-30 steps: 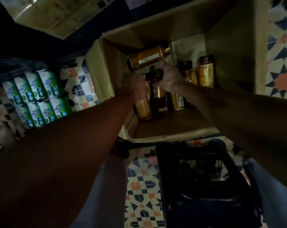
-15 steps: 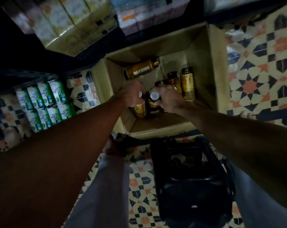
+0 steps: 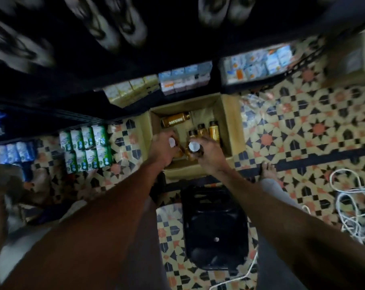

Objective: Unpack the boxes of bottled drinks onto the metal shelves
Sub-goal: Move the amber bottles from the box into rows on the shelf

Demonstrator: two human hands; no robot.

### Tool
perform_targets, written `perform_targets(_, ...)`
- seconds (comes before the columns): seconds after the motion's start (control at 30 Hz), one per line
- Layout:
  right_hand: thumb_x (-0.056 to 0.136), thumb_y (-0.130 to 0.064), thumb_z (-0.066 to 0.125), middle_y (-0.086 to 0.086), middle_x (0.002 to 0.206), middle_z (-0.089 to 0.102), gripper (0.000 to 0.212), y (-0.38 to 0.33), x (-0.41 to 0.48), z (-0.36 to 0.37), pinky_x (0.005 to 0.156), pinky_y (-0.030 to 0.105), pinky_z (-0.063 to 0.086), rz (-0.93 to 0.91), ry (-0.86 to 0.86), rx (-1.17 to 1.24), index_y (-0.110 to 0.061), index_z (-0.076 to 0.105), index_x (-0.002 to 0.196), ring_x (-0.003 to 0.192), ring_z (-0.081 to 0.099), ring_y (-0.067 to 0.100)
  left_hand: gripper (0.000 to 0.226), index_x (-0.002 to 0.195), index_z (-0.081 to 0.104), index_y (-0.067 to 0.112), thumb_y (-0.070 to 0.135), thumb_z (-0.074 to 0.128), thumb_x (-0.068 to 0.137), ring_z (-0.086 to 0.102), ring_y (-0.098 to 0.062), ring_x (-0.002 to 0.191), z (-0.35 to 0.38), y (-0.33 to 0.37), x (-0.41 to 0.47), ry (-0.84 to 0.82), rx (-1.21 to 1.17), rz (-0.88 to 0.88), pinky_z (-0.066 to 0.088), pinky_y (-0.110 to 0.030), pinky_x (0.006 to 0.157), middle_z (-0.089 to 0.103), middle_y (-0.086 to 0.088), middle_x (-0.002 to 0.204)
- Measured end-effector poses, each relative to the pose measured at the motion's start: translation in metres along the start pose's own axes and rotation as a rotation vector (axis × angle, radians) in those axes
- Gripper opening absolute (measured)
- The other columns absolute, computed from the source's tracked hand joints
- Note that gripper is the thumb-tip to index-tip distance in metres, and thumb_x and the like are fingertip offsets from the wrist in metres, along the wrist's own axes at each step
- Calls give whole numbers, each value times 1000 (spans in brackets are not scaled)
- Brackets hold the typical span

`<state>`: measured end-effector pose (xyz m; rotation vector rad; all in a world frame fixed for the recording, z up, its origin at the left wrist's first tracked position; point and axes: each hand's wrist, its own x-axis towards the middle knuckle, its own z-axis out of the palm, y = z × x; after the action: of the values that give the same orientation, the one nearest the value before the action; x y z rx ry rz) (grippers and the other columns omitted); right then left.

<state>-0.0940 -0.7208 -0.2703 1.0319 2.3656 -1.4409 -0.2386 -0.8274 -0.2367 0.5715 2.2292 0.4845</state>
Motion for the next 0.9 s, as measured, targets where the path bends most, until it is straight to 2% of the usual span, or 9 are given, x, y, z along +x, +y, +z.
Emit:
perform_targets(0.07, 82, -11, 80, 2, 122, 62, 49, -29, -25, -25, 92, 22, 42, -13, 37, 32, -19, 66, 129, 110, 58, 15, 34, 112, 65, 12, 8, 77, 80, 56, -17, 98, -20, 23, -30, 41, -37, -15, 38, -23, 77, 62, -7, 114)
perform_targets(0.17, 79, -5, 82, 0, 114, 62, 46, -71, -58, -61, 89, 20, 42, -41, 69, 22, -16, 70, 123, 104, 61, 16, 32, 109, 67, 10, 6, 76, 79, 58, -20, 98, -55, 59, -74, 61, -69, 31, 36, -21, 75, 61, -3, 106)
perform_targets(0.3, 80, -6, 82, 1, 113, 59, 47, -128, -98, -109, 89, 24, 42, -46, 79, 12, -16, 69, 124, 104, 57, 15, 32, 107, 68, 12, 8, 78, 77, 58, -19, 99, -102, 97, -125, 91, -72, 99, 34, -16, 73, 62, -3, 110)
perform_targets(0.4, 78, -5, 82, 5, 109, 62, 47, -165, -123, -142, 88, 35, 48, -123, 92, -1, -13, 70, 123, 103, 60, 26, 33, 108, 69, 12, 9, 79, 76, 57, -14, 92, -137, 124, -159, 144, -79, 136, 35, -5, 67, 64, -2, 107)
perform_targets(0.53, 78, -13, 84, 2, 114, 62, 50, -213, -149, -188, 90, 29, 45, -148, 54, -34, -17, 68, 126, 107, 58, 20, 35, 107, 70, 9, 6, 80, 74, 62, -20, 97, -181, 161, -196, 206, -75, 186, 45, -23, 79, 68, -7, 107)
perform_targets(0.63, 78, -17, 85, 1, 112, 61, 50, -241, -158, -216, 95, 32, 46, -249, 55, -75, -19, 68, 125, 107, 56, 17, 39, 110, 71, 11, 8, 83, 74, 63, -19, 102, -213, 182, -208, 188, -22, 224, 50, -28, 89, 69, -5, 113)
perform_targets(0.73, 79, -15, 84, 2, 110, 62, 45, -274, -174, -248, 96, 36, 41, -385, 37, -145, -11, 69, 121, 109, 52, 17, 34, 103, 72, 17, 12, 83, 71, 65, -16, 92, -250, 207, -227, 175, 51, 305, 55, -35, 83, 70, -1, 100)
perform_targets(0.8, 80, -18, 84, 0, 109, 62, 42, -293, -180, -269, 95, 38, 42, -431, 26, -176, -12, 69, 119, 111, 52, 19, 35, 103, 71, 17, 13, 83, 71, 64, -14, 90, -272, 222, -237, 178, 113, 363, 53, -30, 80, 68, 3, 96)
perform_targets(0.9, 78, -22, 86, -5, 111, 59, 50, -320, -186, -298, 94, 33, 47, -468, 4, -206, -20, 67, 124, 106, 57, 16, 44, 113, 70, 18, 19, 86, 72, 61, -10, 96, -305, 247, -252, 171, 199, 417, 49, -22, 81, 68, 4, 106)
